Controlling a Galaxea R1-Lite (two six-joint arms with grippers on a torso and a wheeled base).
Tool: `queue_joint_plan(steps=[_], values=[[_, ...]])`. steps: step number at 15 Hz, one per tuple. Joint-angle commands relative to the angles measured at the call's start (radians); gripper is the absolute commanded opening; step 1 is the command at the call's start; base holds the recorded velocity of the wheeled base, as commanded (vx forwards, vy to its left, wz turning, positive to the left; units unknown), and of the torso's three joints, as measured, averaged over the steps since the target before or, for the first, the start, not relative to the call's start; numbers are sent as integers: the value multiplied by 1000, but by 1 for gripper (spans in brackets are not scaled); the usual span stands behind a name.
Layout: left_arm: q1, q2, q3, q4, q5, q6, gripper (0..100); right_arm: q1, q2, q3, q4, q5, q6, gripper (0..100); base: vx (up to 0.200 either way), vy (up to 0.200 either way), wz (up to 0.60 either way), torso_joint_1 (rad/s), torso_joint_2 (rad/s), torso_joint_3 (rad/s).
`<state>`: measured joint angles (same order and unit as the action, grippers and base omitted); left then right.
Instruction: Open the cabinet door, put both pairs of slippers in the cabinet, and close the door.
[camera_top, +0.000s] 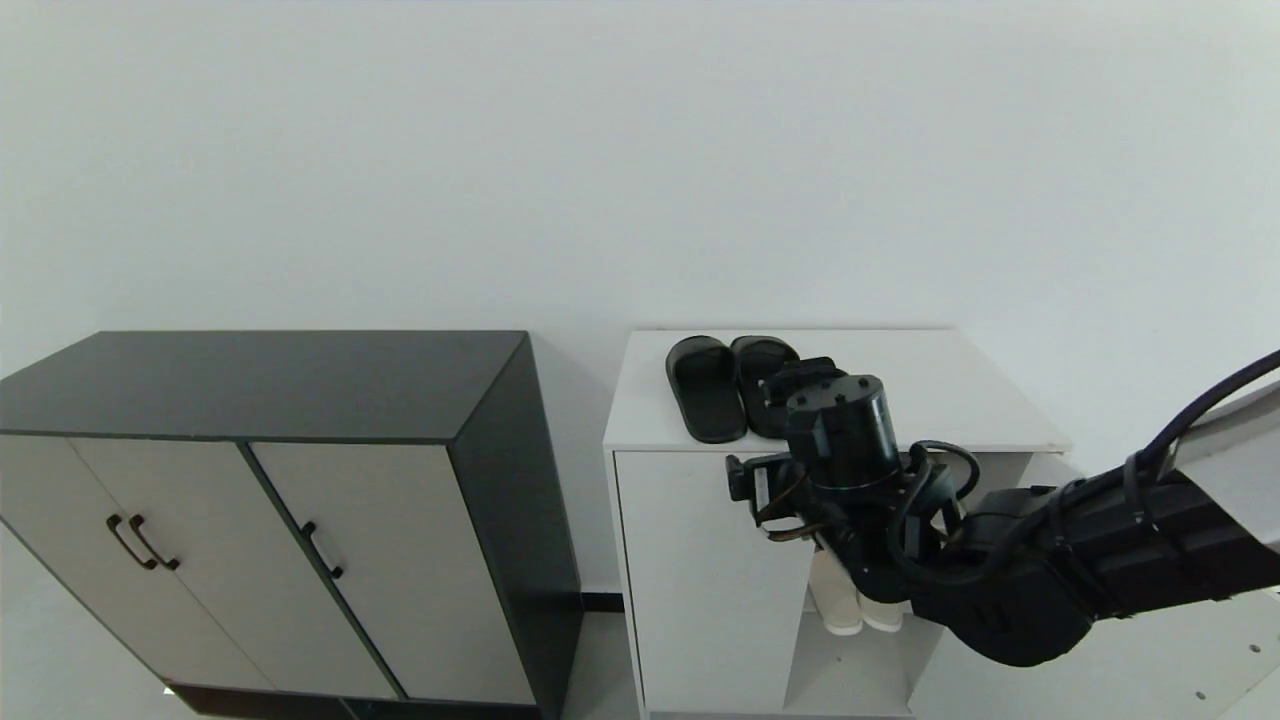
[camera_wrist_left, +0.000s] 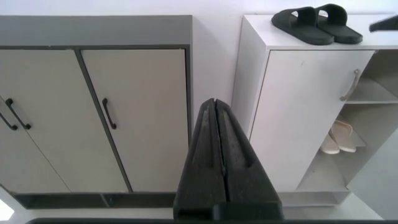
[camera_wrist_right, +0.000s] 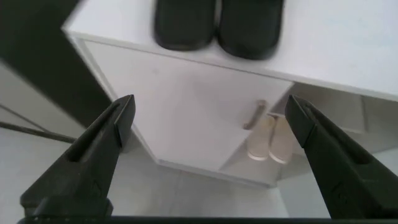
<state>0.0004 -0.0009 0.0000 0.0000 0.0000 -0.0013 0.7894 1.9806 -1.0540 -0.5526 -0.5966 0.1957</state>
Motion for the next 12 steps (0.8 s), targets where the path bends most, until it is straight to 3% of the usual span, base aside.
queue_joint_plan(steps=[1, 2, 12], values=[[1, 1, 0, 0, 0, 0, 0, 21, -25, -24, 6, 0, 13, 100, 0, 0, 0, 0, 0, 0], [1, 1, 0, 0, 0, 0, 0, 19, -19, -26, 6, -2, 13, 100, 0, 0, 0, 0, 0, 0], [0, 1, 0, 2, 0, -3, 0, 13, 52, -41, -1, -51, 36, 100, 200, 0, 0, 2, -3, 2]])
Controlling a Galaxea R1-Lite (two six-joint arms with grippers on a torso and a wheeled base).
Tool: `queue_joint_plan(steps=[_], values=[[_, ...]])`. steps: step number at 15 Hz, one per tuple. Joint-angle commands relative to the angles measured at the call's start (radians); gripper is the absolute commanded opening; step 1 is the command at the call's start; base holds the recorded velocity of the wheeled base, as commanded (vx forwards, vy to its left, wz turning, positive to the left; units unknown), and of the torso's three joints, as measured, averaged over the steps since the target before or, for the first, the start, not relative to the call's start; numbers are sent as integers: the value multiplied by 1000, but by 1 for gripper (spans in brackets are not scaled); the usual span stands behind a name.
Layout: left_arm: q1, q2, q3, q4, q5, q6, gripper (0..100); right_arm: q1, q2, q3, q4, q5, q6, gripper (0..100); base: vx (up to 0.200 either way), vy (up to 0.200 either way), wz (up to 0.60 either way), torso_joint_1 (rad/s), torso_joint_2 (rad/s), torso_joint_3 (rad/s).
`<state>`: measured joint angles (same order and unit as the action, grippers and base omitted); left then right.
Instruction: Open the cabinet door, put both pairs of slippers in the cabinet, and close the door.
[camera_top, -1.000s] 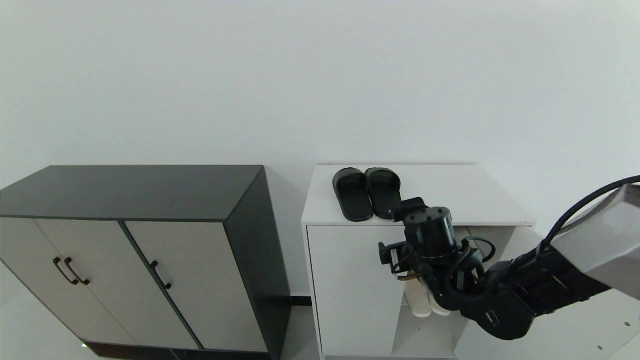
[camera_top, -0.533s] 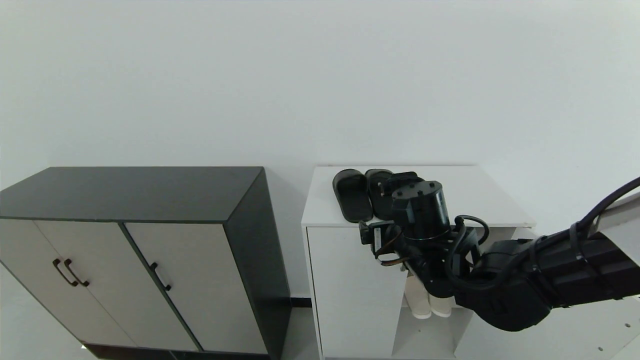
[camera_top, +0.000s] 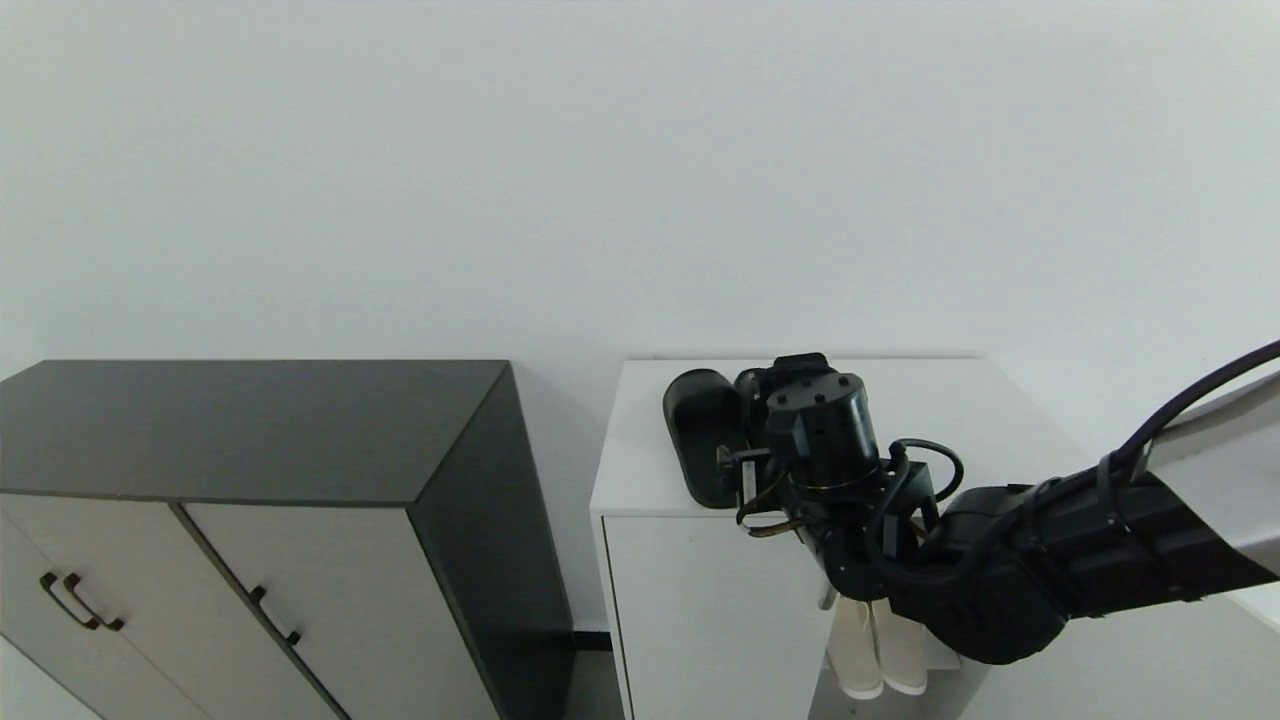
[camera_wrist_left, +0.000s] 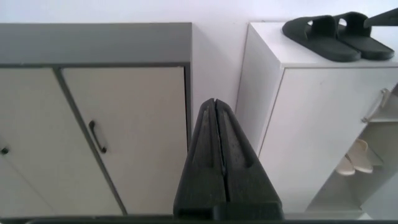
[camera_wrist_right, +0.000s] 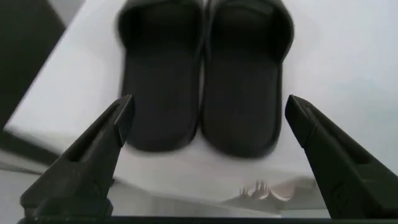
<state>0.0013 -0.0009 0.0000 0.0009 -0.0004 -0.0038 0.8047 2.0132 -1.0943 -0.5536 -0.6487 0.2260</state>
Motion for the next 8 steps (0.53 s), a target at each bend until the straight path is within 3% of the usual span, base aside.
queue_joint_plan(steps=[1, 3, 8], values=[[0, 1, 0, -1, 0, -1, 0, -10, 33, -10, -2, 1, 10, 100, 200, 0, 0, 2, 7, 2], [0, 1, 0, 1, 0, -1, 0, -15, 65, -16, -32, 8, 12, 100, 200, 0, 0, 5, 2, 5], [-1, 1, 0, -1, 0, -1, 0, -32, 162, -29, -120, 9, 21, 100, 0, 0, 0, 0, 0, 0]])
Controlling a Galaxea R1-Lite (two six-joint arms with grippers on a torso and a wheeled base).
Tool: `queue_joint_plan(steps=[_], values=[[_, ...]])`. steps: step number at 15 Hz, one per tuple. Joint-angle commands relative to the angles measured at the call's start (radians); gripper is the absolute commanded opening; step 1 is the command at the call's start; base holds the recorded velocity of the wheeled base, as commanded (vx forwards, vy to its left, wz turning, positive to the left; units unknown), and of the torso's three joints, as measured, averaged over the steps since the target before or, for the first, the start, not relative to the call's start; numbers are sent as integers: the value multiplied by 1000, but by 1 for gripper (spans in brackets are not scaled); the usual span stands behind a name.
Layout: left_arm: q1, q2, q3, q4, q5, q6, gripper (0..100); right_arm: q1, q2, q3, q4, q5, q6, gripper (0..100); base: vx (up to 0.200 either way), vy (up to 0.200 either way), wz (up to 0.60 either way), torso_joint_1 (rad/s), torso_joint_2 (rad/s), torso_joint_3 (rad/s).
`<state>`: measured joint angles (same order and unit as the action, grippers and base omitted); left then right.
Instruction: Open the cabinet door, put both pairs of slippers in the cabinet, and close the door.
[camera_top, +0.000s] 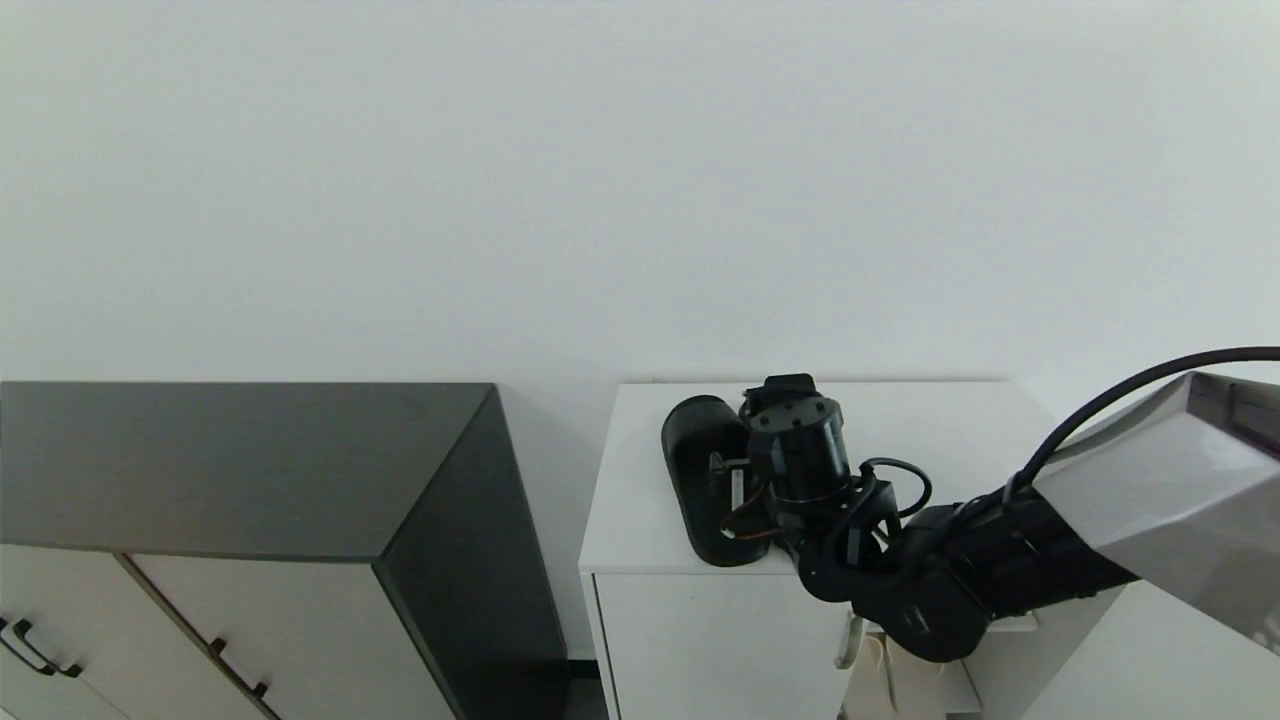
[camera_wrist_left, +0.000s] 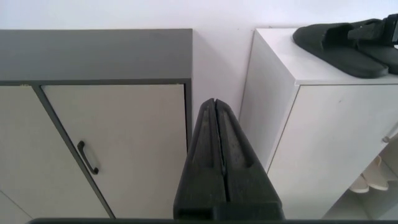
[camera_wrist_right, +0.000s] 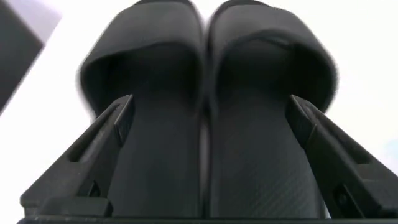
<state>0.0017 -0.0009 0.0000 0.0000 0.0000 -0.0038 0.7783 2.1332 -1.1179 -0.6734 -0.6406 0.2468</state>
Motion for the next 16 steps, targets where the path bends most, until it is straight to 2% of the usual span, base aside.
queue_joint_plan(steps=[1, 3, 10, 11, 16], values=[[-2, 1, 0, 0, 0, -2, 0, -10, 67, -25, -5, 1, 2, 100, 0, 0, 0, 0, 0, 0], [0, 1, 0, 0, 0, -4, 0, -21, 109, -63, -41, 24, -1, 100, 0, 0, 0, 0, 0, 0], [0, 1, 0, 0, 0, -1, 0, -73, 214, -207, -46, 27, -6, 100, 0, 0, 0, 0, 0, 0], [0, 1, 0, 0, 0, -1, 0, -77, 214, -209, -46, 27, -6, 0, 0, 0, 0, 0, 0, 0], [-2, 1, 0, 0, 2, -1, 0, -71, 186, -200, -57, 27, -4, 0, 0, 0, 0, 0, 0, 0]])
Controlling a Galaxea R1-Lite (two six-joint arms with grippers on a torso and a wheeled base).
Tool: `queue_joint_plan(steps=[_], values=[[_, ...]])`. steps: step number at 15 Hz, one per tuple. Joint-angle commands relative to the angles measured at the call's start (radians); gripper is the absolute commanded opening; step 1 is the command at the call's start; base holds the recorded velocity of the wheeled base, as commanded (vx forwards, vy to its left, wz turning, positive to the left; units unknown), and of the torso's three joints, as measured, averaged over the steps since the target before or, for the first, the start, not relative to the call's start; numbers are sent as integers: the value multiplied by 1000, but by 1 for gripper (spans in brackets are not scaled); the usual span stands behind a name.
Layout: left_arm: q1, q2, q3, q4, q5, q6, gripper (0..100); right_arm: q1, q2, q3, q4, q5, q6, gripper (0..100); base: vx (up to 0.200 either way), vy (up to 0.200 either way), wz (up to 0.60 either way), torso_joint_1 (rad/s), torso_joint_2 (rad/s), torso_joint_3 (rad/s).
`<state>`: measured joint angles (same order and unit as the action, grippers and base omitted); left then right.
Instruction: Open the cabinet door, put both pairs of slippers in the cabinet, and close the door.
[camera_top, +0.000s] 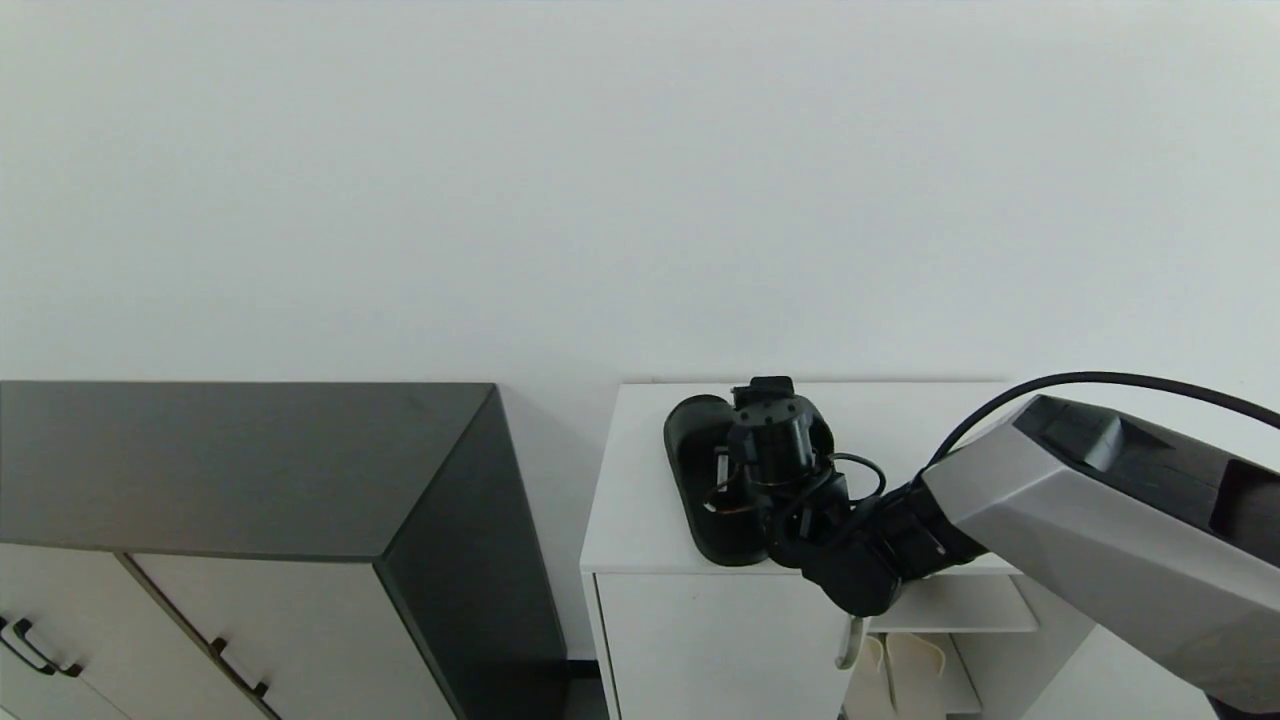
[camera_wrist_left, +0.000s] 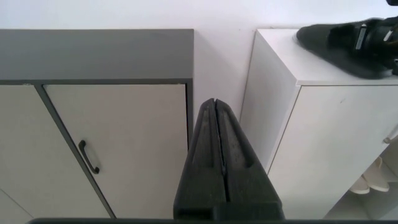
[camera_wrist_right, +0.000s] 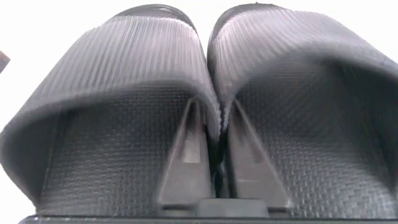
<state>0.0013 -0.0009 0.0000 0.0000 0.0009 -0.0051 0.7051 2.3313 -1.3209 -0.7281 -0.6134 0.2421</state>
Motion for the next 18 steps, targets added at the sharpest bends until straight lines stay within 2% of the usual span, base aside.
queue_joint_plan(steps=[1, 4, 8, 11, 18], values=[[0, 1, 0, 0, 1, -1, 0, 7, -30, 17, -2, -2, -1, 0, 0, 0, 0, 0, 0, 0], [0, 1, 0, 0, 2, -1, 0, 34, -115, 88, -1, 0, -3, 0, 0, 0, 0, 0, 0, 0], [-1, 1, 0, 0, 1, 2, 0, 134, -311, 310, -1, 6, -4, 0, 0, 0, 0, 0, 0, 0], [0, 1, 0, 0, -1, 2, 0, 160, -408, 463, -1, 78, -3, 0, 0, 0, 0, 0, 0, 0], [-1, 1, 0, 0, -1, 1, 0, 175, -382, 445, -4, 80, -9, 0, 0, 0, 0, 0, 0, 0]])
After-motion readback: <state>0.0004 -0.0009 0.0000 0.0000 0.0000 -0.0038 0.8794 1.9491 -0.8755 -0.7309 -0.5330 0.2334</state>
